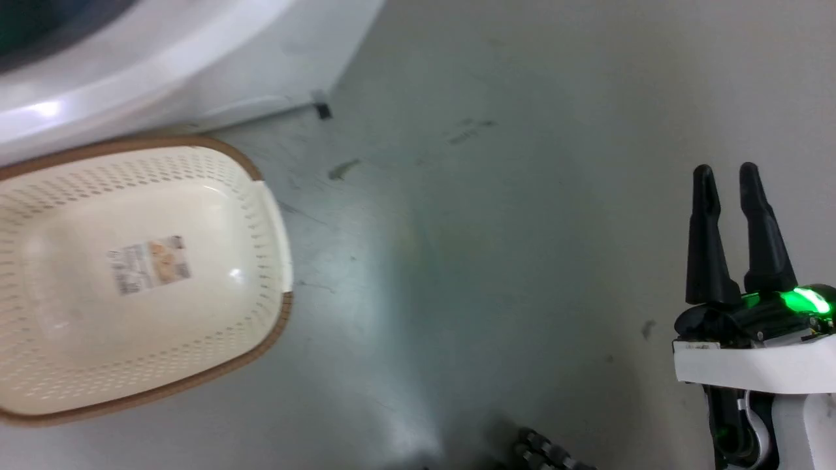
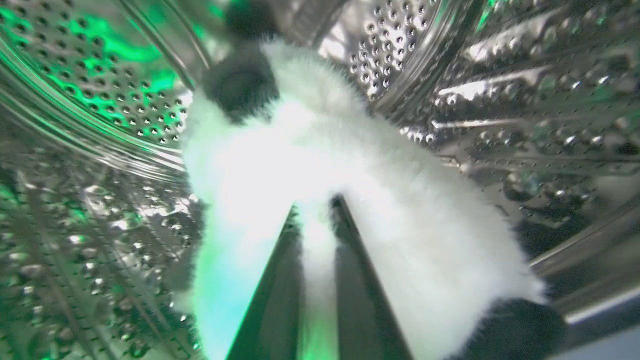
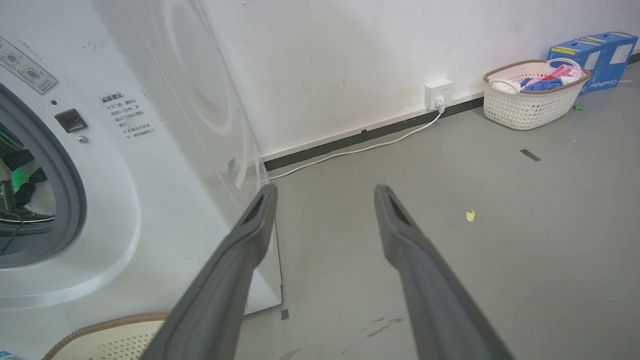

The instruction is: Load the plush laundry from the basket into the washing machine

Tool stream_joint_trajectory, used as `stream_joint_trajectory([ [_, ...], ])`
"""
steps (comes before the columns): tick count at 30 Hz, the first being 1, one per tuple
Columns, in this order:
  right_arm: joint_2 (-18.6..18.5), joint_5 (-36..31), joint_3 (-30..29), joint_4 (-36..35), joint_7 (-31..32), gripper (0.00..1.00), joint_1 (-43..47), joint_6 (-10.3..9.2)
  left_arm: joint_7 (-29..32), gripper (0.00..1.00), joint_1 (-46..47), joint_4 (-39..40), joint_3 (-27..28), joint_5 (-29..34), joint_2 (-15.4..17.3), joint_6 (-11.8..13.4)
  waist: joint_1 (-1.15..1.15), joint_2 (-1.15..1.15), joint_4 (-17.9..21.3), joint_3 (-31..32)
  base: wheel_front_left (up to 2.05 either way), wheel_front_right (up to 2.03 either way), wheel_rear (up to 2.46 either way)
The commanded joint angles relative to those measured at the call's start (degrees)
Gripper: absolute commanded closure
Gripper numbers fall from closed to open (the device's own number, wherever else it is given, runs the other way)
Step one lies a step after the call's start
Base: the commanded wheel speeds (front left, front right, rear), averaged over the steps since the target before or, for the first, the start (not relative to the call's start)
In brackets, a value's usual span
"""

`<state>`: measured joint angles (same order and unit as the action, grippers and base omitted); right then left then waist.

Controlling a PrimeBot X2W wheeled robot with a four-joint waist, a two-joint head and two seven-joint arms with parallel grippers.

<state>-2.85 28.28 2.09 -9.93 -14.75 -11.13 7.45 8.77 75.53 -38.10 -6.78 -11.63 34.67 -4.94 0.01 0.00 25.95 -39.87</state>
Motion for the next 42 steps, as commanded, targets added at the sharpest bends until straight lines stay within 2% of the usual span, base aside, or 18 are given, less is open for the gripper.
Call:
stream_joint_trajectory([
  [1,-0.03,0.5,0.19,-0.12,-0.25,0.0,-0.89,0.03,-0.5,1.0,1.79,-1.14,-0.37,0.72,0.46,0.4,-0.01,0.0,2.34,-2.38,0.0,0.0,0.0],
  [2,-0.03,0.99,0.53,-0.14,-0.25,0.0,-0.96,0.03,-0.87,1.0,3.85,-4.12,-0.78,1.35,0.83,0.71,-0.01,0.0,2.93,-2.93,0.0,0.0,0.0],
  [7,-0.03,1.54,1.1,-0.22,-0.25,0.0,-0.77,0.03,-1.91,1.0,7.18,-8.88,-1.4,2.37,1.51,1.56,-0.01,0.0,3.59,-3.58,0.0,0.0,0.0],
  [14,-0.03,1.49,1.16,-0.35,-0.25,0.0,-1.13,0.03,-3.91,1.0,9.32,-14.51,-4.01,3.63,0.91,0.71,-0.01,0.0,2.83,-3.67,0.0,0.0,0.0],
  [15,-0.03,1.14,0.96,-0.29,-0.25,0.0,-1.39,0.03,-4.89,0.81,9.31,-15.85,-4.28,3.49,0.56,0.58,-0.01,0.0,2.37,-3.16,0.0,0.0,0.0],
  [16,-0.03,0.97,0.74,-0.26,-0.25,0.0,-1.5,0.03,-5.47,0.11,9.29,-16.45,-4.34,3.35,0.37,0.55,-0.01,0.0,2.14,-2.83,0.0,0.0,0.0],
  [17,-0.03,0.76,0.45,-0.21,-0.25,0.0,-1.59,0.03,-6.05,0.0,9.2,-17.08,-4.26,3.03,0.1,0.5,-0.01,0.0,1.86,-2.4,0.0,0.0,0.0],
  [24,-0.03,-2.57,-2.22,0.05,-0.25,0.0,-1.2,0.03,-12.96,0.0,5.46,-20.71,-3.66,0.53,-2.8,0.19,-0.01,0.0,-1.62,3.55,0.0,0.0,0.0],
  [28,-0.03,-6.11,-4.22,0.47,-0.25,0.0,-1.03,0.03,-19.64,0.0,0.14,-22.05,-1.51,-3.28,-7.01,0.01,-0.01,0.0,-4.89,9.11,0.0,0.0,0.0],
  [32,-0.03,-10.5,-5.37,0.55,-0.25,0.0,-0.5,0.03,-23.01,0.0,-6.91,-21.24,-1.84,-4.17,-10.72,-0.3,-0.01,0.0,-8.76,14.96,0.0,0.0,0.0],
  [35,-0.03,-12.9,-6.64,0.85,-0.25,0.0,0.65,0.03,-23.67,0.0,-13.18,-18.25,-1.6,-5.12,-13.48,-0.65,-0.01,0.0,-11.73,19.16,0.0,0.0,0.0],
  [40,-0.03,-15.41,-7.91,1.31,-0.25,0.0,2.55,0.03,-23.75,0.0,-25.85,-7.51,0.62,-6.36,-17.58,-0.23,-0.01,0.0,-16.57,24.88,0.0,0.0,0.0],
  [41,-0.03,-16.39,-8.35,1.88,-0.25,0.0,3.87,0.03,-23.75,0.0,-33.64,-0.96,1.87,-6.38,-19.95,0.66,-0.01,0.0,-19.12,27.87,0.0,0.0,0.0],
  [42,-0.03,-16.56,-8.52,2.11,-0.25,0.0,4.37,0.03,-23.76,0.0,-36.11,1.06,2.05,-6.25,-20.71,0.77,-0.01,0.0,-19.86,28.7,0.0,0.0,0.0],
])
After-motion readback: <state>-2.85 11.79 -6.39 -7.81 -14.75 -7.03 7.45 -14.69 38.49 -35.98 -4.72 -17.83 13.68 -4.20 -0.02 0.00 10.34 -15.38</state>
